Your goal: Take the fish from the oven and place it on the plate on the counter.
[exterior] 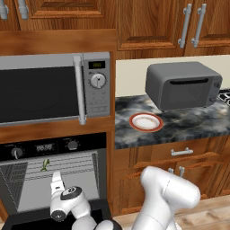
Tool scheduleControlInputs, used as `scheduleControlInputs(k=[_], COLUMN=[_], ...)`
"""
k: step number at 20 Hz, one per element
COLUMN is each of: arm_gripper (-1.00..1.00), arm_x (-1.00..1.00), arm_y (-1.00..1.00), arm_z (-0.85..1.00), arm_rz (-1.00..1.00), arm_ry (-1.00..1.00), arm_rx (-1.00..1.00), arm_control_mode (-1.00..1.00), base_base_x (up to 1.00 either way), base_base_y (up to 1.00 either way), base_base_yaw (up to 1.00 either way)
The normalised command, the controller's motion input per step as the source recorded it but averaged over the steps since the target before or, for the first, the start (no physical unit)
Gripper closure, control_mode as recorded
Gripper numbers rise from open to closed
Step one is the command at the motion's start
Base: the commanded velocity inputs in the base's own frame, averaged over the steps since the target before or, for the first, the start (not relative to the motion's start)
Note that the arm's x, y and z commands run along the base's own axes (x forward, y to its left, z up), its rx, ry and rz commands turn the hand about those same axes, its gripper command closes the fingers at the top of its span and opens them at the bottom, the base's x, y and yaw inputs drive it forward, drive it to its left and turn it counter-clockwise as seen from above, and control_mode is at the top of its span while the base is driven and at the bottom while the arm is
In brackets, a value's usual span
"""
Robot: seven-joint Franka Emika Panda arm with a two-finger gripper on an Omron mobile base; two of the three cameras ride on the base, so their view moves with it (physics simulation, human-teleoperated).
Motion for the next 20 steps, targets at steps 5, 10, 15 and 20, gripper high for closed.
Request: scheduleControlInputs(k=[5, 10, 15, 20], arm_gripper=[-1.00, -1.00, -1.00, -1.00], arm_x=[0.13, 0.37, 0.35, 0.43], arm_y=[0.00, -0.01, -0.03, 0.00], arm_z=[-0.11, -0.08, -0.09, -0.01], arm_rz=[0.00, -0.05, -0.03, -0.03], arm_ry=[0.01, 0.01, 0.00, 0.01], arm_rx=[-0.02, -0.02, -0.01, -0.01], arm_control_mode=[-1.00, -1.00, -1.00, -1.00], base_base_x=[0.00, 0.00, 0.00, 0.00], base_base_y=[0.00, 0.00, 0.00, 0.00], base_base_yaw=[0.00, 0.00, 0.00, 0.00])
